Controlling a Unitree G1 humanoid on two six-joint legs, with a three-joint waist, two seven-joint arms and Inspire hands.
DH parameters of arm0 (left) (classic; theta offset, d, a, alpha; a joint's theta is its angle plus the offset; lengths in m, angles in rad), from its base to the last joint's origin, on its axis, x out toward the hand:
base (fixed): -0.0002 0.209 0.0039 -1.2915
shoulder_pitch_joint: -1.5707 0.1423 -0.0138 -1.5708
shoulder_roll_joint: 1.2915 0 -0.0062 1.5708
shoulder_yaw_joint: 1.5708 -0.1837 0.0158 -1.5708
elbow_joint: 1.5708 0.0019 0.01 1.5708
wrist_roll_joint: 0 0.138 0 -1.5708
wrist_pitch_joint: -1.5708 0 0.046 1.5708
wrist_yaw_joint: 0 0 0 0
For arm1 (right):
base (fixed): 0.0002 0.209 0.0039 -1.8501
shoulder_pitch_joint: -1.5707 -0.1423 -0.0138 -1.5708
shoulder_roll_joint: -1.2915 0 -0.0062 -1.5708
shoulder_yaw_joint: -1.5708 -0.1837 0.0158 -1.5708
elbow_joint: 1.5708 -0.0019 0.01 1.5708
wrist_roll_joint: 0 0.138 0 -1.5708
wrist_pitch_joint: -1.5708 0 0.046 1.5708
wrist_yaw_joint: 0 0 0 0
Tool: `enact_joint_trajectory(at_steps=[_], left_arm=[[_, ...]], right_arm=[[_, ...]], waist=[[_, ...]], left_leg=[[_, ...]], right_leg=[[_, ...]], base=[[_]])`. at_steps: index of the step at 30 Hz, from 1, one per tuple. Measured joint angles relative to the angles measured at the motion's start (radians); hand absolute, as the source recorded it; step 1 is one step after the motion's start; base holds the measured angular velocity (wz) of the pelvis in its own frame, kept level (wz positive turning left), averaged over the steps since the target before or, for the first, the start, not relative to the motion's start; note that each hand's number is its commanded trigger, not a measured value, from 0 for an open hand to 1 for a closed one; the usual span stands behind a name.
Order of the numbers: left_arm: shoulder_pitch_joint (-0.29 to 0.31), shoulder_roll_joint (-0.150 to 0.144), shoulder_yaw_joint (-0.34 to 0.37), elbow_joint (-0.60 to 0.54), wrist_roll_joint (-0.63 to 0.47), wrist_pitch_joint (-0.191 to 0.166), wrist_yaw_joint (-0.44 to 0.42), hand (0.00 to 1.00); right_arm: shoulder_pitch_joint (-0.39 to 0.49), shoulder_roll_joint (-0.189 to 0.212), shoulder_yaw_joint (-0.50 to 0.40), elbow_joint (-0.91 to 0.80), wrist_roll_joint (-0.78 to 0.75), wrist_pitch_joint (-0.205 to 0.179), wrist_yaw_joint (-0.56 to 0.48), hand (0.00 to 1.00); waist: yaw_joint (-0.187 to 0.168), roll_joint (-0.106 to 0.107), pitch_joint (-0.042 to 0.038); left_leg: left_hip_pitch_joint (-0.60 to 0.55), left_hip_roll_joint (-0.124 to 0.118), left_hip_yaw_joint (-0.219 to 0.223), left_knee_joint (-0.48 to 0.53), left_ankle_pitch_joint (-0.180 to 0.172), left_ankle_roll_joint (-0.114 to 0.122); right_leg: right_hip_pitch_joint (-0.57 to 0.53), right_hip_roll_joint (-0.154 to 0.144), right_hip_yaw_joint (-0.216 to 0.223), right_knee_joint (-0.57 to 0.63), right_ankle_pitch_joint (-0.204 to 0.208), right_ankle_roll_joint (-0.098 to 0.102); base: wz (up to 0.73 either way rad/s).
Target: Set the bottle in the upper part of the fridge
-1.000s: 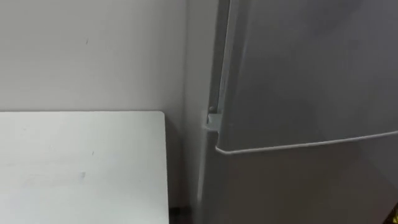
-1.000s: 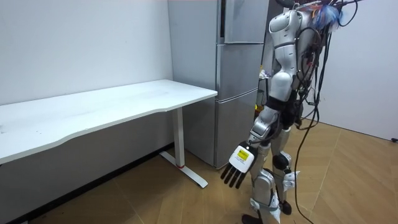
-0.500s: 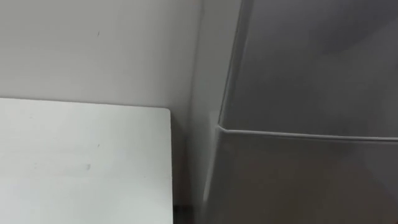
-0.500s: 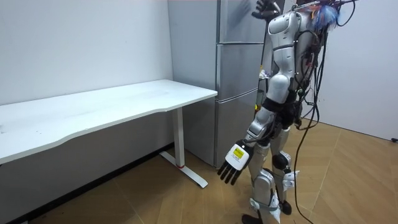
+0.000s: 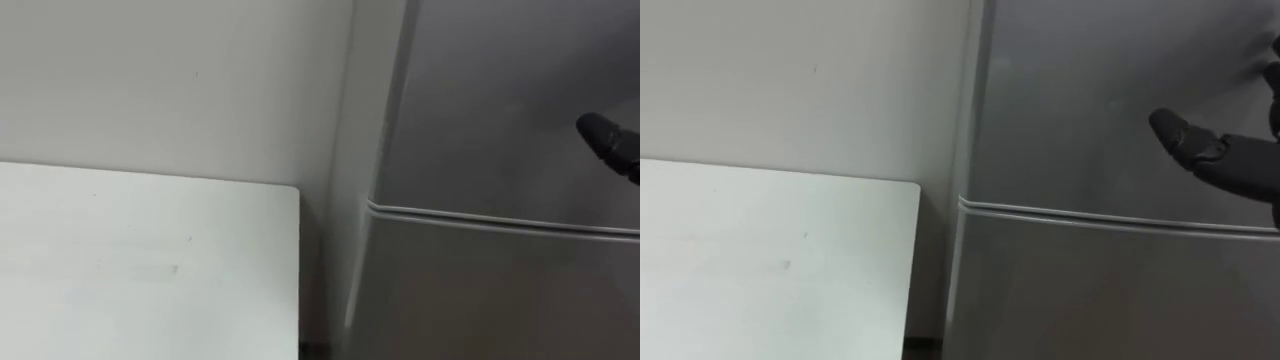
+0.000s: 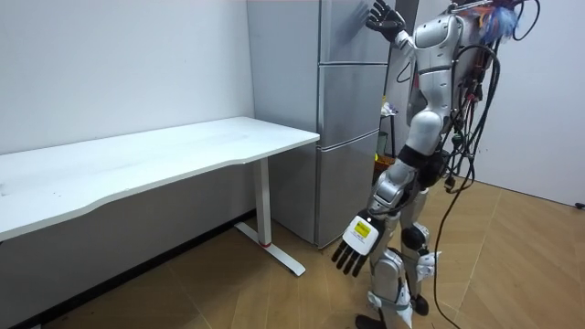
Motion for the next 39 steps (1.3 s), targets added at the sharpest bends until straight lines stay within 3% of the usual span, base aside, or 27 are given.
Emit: enact_joint_trajectory(at_steps=[9, 15, 22, 29, 33, 39], left_arm=[[0.007, 0.005, -0.02, -0.026, 0.021, 0.027, 0.0, 0.0], [0.016, 0.006, -0.025, -0.026, 0.024, 0.057, -0.005, 0.0], [0.015, 0.006, -0.038, -0.024, 0.03, 0.058, -0.022, 0.0], [0.011, 0.007, -0.044, -0.025, 0.03, 0.056, -0.025, 0.0], [0.01, 0.007, -0.049, -0.026, 0.031, 0.047, -0.03, 0.0], [0.011, 0.008, -0.048, -0.028, 0.031, 0.017, -0.016, 0.0]], right_arm=[[-0.07, 0.0, 0.021, 0.174, -0.003, -0.059, 0.022, 0.0], [-0.114, -0.003, 0.021, 0.259, -0.01, -0.059, 0.031, 0.0], [-0.153, 0.0, 0.027, 0.328, 0.015, -0.059, 0.049, 0.0], [-0.161, 0.006, 0.044, 0.278, 0.041, -0.036, 0.017, 0.0], [-0.159, 0.019, 0.044, 0.223, 0.031, -0.018, -0.02, 0.0], [-0.065, 0.02, 0.038, 0.107, 0.071, -0.01, -0.077, 0.0]], waist=[[0.024, 0.003, -0.0009], [0.025, 0.0, -0.0014], [0.031, -0.009, -0.0042], [0.028, -0.003, -0.0067], [0.021, 0.014, -0.0096], [0.015, 0.024, -0.0118]], left_leg=[[-0.004, 0.0, 0.0, 0.009, 0.009, 0.006], [-0.018, -0.002, -0.011, 0.023, 0.015, 0.007], [-0.022, -0.002, -0.011, 0.025, 0.027, 0.008], [-0.045, 0.0, -0.012, 0.039, 0.027, 0.009], [-0.047, -0.002, -0.013, 0.04, 0.028, 0.017], [-0.02, -0.009, -0.018, 0.007, 0.032, 0.015]], right_leg=[[-0.008, -0.003, -0.001, 0.002, 0.005, 0.006], [-0.009, -0.008, -0.019, 0.003, 0.013, 0.012], [-0.011, -0.009, -0.03, 0.004, 0.023, 0.009], [-0.028, -0.01, -0.03, 0.003, 0.032, 0.01], [-0.023, -0.008, -0.02, 0.002, 0.036, 0.008], [-0.007, -0.009, -0.024, -0.016, 0.035, 0.004]], base=[[0.0], [0.06], [0.01], [0.0], [0.0], [0.04]])
